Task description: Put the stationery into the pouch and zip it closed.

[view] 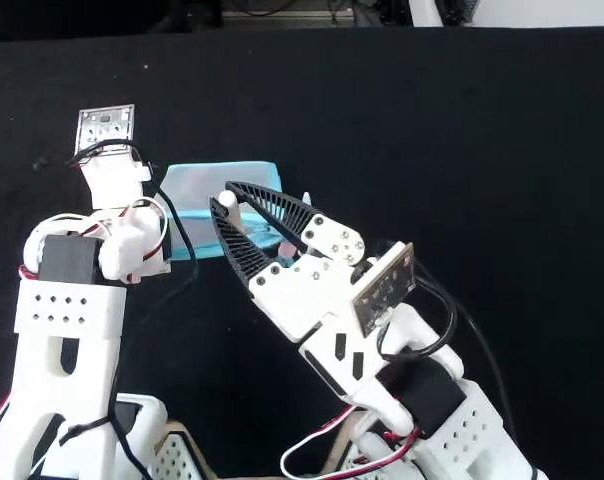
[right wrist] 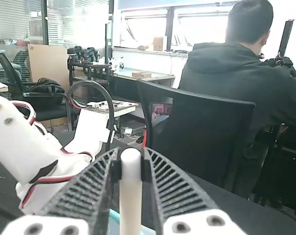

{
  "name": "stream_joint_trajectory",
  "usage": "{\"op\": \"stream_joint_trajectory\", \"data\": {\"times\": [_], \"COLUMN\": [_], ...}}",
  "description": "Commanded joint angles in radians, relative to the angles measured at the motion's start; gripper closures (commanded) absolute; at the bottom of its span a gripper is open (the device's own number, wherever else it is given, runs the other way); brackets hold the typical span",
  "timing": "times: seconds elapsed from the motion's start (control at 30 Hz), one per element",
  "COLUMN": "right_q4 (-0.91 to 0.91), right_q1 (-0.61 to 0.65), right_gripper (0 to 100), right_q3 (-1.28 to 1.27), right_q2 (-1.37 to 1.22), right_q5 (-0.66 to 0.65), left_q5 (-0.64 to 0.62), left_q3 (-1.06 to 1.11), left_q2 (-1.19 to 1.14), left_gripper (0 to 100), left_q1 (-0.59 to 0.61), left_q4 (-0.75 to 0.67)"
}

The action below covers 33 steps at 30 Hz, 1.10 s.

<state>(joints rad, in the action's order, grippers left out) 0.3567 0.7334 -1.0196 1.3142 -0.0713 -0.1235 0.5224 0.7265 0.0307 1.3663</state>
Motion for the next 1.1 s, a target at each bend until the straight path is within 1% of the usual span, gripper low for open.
{"op": "stream_joint_trajectory", "data": {"times": [0.0, 0.13, 0.3, 0.6, 0.93, 1.07], "right_q4": [-0.028, -0.021, -0.049, -0.425, -0.439, -0.445], "right_q1": [0.0, -0.026, -0.032, -0.031, -0.014, -0.02], "right_gripper": [98.7, 98.7, 98.7, 98.7, 98.7, 98.7], "right_q3": [0.038, 0.039, -0.035, -0.185, -0.203, -0.231], "right_q2": [0.018, 0.104, 0.2, 0.202, 0.2, 0.151], "right_q5": [0.005, 0.009, 0.009, 0.003, 0.003, 0.003], "left_q5": [-0.002, -0.002, -0.002, -0.002, -0.002, -0.002], "left_q3": [0.012, 0.012, 0.012, 0.012, 0.012, 0.012], "left_q2": [-0.006, -0.006, -0.006, -0.006, -0.006, -0.006], "left_gripper": [97, 97, 97, 97, 97, 97], "left_q1": [0.005, 0.01, 0.004, 0.004, 0.004, 0.007], "left_q4": [-0.006, -0.006, -0.006, -0.006, -0.008, -0.008]}}
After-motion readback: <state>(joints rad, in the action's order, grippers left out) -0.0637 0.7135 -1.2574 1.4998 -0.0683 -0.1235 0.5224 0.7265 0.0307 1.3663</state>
